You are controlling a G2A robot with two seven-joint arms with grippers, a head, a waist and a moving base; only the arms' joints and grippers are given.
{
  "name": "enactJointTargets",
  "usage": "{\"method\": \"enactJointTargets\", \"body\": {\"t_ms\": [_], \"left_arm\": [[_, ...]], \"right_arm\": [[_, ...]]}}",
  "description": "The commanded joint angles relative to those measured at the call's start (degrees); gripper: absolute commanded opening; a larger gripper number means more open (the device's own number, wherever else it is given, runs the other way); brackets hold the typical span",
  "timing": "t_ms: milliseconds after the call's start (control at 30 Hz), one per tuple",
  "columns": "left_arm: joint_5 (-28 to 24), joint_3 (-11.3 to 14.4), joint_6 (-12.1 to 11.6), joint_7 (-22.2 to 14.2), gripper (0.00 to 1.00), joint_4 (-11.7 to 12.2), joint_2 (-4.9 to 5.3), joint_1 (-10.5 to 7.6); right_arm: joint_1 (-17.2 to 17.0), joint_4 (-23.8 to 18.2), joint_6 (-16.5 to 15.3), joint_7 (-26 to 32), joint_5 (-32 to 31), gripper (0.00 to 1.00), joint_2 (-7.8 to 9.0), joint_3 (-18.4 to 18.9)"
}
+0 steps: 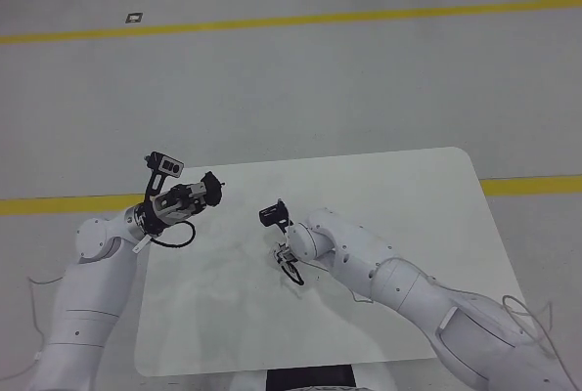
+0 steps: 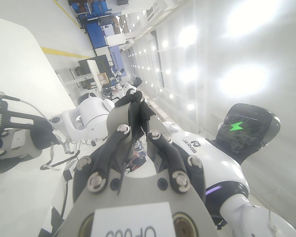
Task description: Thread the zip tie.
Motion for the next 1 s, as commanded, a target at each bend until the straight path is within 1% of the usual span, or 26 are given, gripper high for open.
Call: {"method": "enactJointTargets", "body": {"t_ms": [0, 467, 667, 733, 767, 800, 967], "left_arm": [[0.0, 0.0, 0.0, 0.0, 0.00, 0.0, 0.00, 0.00], [0.0, 0.0, 0.0, 0.0, 0.00, 0.0, 0.00, 0.00], [0.0, 0.0, 0.0, 0.0, 0.00, 0.0, 0.00, 0.00], [0.0, 0.0, 0.0, 0.0, 0.00, 0.0, 0.00, 0.00], [0.0, 0.0, 0.0, 0.0, 0.00, 0.0, 0.00, 0.00], [0.0, 0.0, 0.0, 0.0, 0.00, 0.0, 0.00, 0.00], [0.0, 0.0, 0.0, 0.0, 0.00, 0.0, 0.00, 0.00]], "right_arm": [[0.0, 0.3, 0.0, 0.3, -0.5, 0.11, -0.25, 0.1], [-0.4, 2.3, 0.0, 1.7, -3.3, 0.14, -2.28, 1.0], [-0.3, 4.3, 0.0, 2.5, -4.5, 0.12, -3.35, 1.3], [-0.2, 4.8, 0.0, 2.6, -4.9, 0.11, -3.73, 1.4], [-0.2, 5.0, 0.0, 2.7, -5.0, 0.09, -3.88, 1.5], [-0.2, 5.2, 0.0, 2.7, -5.2, 0.00, -4.03, 1.5], [0.1, 5.5, 0.0, 3.5, -6.1, 0.00, -4.69, 2.2]]}}
